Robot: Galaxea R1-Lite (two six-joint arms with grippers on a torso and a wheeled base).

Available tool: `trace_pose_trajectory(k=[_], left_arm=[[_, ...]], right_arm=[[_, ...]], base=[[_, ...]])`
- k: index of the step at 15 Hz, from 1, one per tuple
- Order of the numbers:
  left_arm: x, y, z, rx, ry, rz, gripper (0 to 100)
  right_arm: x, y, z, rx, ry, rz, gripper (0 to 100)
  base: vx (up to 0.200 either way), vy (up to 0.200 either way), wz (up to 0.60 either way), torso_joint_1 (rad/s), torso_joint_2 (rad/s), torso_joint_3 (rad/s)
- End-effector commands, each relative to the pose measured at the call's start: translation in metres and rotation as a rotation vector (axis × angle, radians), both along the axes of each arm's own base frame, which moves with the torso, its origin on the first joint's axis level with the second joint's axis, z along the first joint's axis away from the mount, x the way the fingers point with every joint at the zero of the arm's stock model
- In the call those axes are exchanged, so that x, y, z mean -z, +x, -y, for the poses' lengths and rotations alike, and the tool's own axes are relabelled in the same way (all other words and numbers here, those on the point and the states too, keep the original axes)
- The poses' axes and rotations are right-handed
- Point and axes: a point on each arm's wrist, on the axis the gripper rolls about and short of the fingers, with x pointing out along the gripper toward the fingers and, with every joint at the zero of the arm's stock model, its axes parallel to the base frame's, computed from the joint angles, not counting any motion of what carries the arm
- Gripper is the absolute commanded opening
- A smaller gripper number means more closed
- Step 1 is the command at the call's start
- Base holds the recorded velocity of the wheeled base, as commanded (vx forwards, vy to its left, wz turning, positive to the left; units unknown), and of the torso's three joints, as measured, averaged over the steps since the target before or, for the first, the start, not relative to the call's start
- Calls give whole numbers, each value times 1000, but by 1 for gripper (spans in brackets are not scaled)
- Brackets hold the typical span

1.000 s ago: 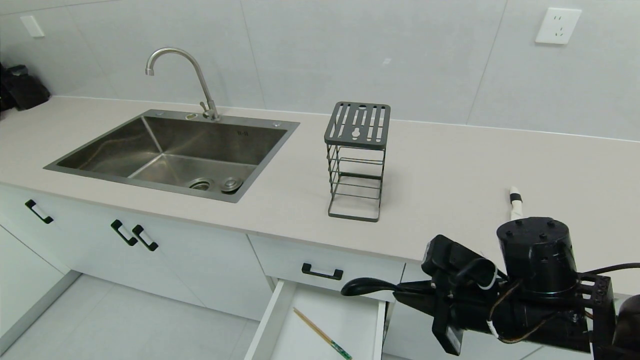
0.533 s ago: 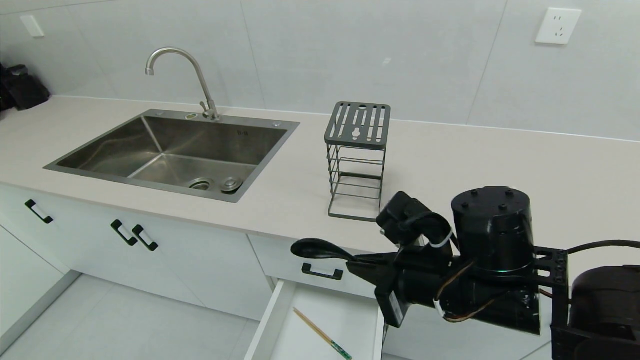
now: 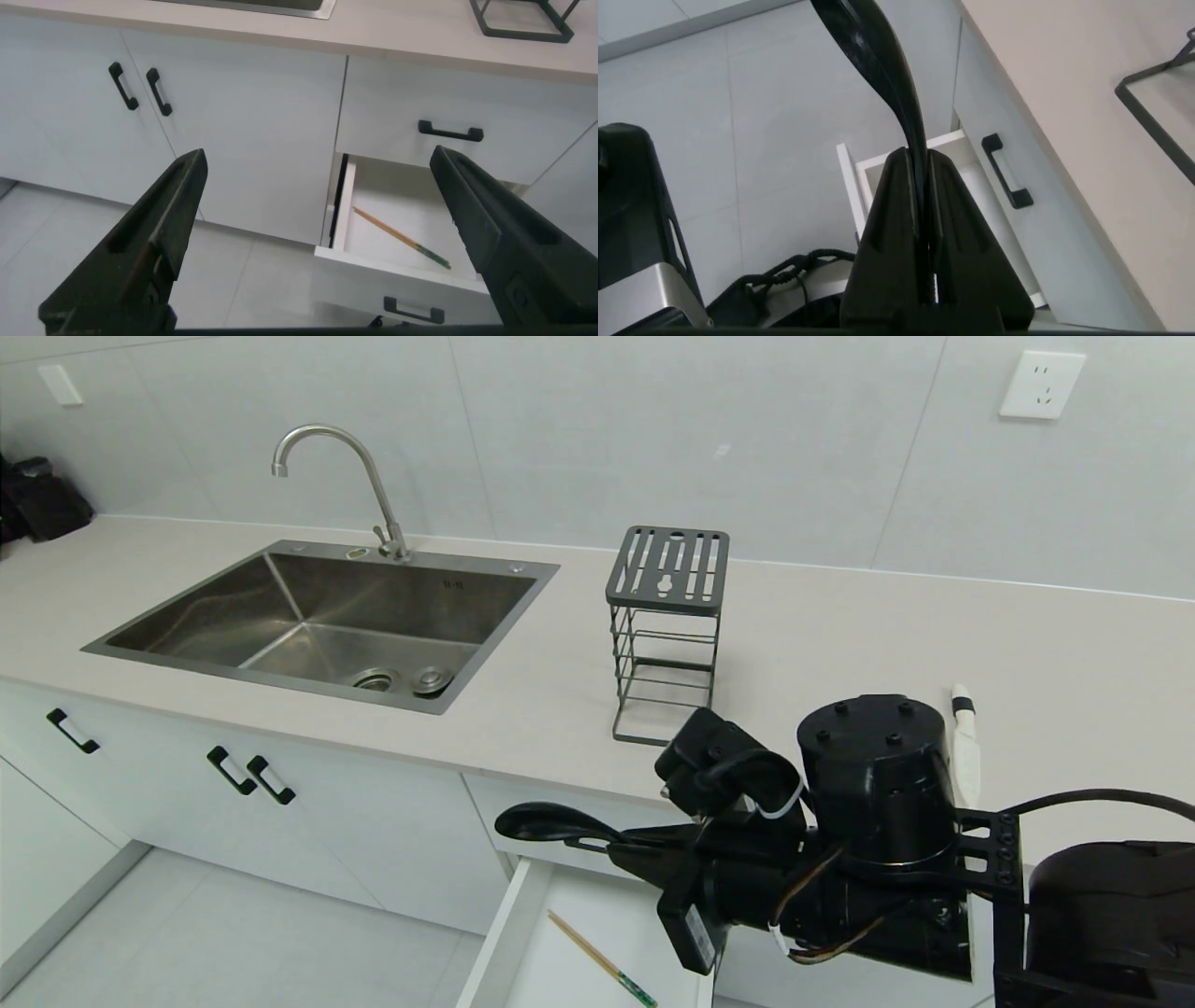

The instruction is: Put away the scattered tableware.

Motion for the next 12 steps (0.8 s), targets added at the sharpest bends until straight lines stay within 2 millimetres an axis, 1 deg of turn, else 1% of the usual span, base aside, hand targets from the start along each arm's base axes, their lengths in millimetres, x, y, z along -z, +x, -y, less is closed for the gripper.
trace_pose_trajectory(k=[1, 7, 10, 12], left_arm=[[0, 0, 0, 0, 0, 0, 100], [0, 0, 0, 0, 0, 0, 100], [0, 0, 0, 0, 0, 0, 100], [0, 0, 0, 0, 0, 0, 100]], right_arm=[[5, 1, -1, -2, -14, -7, 0], [7, 3, -6, -12, -24, -2, 0], [5, 2, -12, -26, -16, 11, 0], [7, 1, -11, -27, -25, 4, 0]], base=[[0, 0, 0, 0, 0, 0], [0, 0, 0, 0, 0, 0], [0, 0, 0, 0, 0, 0], [0, 0, 0, -115, 212, 114]])
